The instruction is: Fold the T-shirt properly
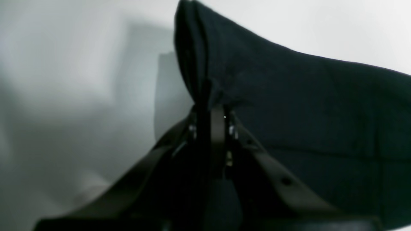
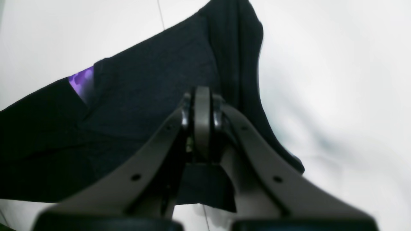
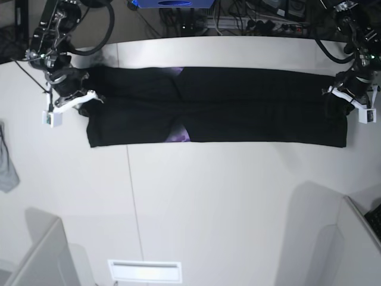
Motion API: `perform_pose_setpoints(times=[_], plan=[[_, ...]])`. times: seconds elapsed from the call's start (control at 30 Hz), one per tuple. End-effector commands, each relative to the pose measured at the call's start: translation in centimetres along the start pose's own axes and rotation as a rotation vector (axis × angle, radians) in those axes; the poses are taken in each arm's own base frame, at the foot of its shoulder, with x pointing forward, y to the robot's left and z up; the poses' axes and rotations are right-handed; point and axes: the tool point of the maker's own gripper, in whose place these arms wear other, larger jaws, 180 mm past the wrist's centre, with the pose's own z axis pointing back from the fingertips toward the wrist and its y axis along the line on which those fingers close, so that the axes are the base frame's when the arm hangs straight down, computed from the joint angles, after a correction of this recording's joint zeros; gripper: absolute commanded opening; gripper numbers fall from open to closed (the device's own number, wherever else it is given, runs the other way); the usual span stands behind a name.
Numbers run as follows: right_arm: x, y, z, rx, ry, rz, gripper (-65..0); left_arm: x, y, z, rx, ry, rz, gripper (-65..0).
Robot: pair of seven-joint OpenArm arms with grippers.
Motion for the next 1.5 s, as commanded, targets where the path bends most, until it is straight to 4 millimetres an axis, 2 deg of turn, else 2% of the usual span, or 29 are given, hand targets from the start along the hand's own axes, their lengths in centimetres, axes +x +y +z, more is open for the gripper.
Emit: perform_pose_setpoints(times=[0.0,0.07,0.2,0.3,0.6,0.8,0.93,1.1,1.3,1.47], plan=[[1.3,0.3,0.3,0.015,-0.041,0.012,-65.0,1.8,-0.4,0.6,0.01,-0.052,-0.046,-65.0],[1.3,0.3,0.3,0.015,-0.041,0.012,-65.0,1.7,-2.1,0.6,0.013,-0.047,-0.099,-65.0],[1.1,0.7,0.1,0.023,-0.044,-0.004,-65.0,0.8,-7.1,0.1,-0.053,-0.008,-0.249,-65.0],[1.1,0.8,0.1,0.024,-0.043,-0.006,-65.0,-0.1,-10.3,-0.2,-0.11,0.011,-0.293,-65.0],[1.1,0.6,0.1,0.021,-0.047,-0.008,-65.0,-2.2,-16.9,-0.8,-0.227,0.046,-0.363,-65.0],[1.1,0.7,0.1,0.022,-0.046,-0.007,-65.0,-2.9,-20.5,-0.9,-0.298,0.054,-0.414,-65.0],[1.1,0.7,0.1,0.022,-0.046,-0.007,-65.0,-2.9,-22.1,-0.9,-0.309,0.049,-0.373,-65.0],[1.1,0.7,0.1,0.022,-0.046,-0.007,-65.0,-3.4,-25.1,-0.6,-0.365,0.051,-0.382,-65.0],[1.1,0.7,0.1,0.022,-0.046,-0.007,-65.0,-3.4,-27.5,-0.3,-0.406,0.042,-0.376,-65.0],[1.1,0.7,0.1,0.022,-0.046,-0.007,-65.0,-3.3,-28.2,-0.3,-0.423,0.04,-0.383,-65.0]])
